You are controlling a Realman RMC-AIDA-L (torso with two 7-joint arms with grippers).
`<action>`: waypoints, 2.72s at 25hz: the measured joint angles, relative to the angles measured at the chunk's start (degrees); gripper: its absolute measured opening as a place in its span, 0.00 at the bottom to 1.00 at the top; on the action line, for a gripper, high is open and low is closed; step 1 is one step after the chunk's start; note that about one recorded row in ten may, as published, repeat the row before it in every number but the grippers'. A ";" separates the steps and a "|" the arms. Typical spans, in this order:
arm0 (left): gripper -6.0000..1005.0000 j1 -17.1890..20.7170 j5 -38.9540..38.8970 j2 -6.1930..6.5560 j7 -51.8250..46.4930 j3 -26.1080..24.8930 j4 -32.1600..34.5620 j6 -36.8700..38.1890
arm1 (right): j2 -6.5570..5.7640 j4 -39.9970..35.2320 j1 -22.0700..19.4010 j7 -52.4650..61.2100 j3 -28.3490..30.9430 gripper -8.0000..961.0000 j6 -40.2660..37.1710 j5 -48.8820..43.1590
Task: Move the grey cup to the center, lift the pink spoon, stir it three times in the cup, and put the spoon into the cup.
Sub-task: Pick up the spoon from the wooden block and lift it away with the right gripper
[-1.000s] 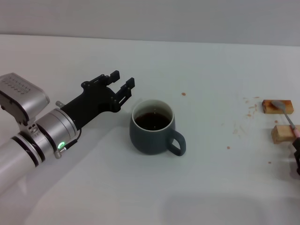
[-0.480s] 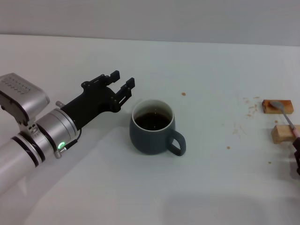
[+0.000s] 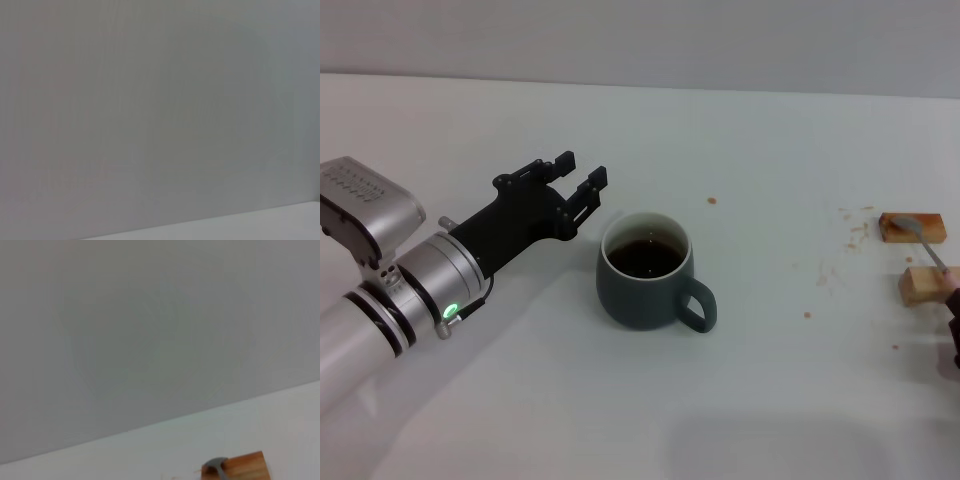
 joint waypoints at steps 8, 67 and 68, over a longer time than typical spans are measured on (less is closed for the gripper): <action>0.47 0.00 0.00 0.00 0.00 0.00 0.00 0.00 | 0.00 0.00 0.16 0.04 0.00 0.15 -1.53 0.00; 0.47 0.08 -0.01 -0.61 0.09 -0.15 0.62 0.00 | 0.00 0.15 1.17 0.04 -0.21 0.15 -5.45 -2.00; 0.47 0.08 0.00 -0.61 0.09 -0.16 0.62 0.00 | 0.00 0.13 1.19 0.04 -0.23 0.15 -5.45 -2.00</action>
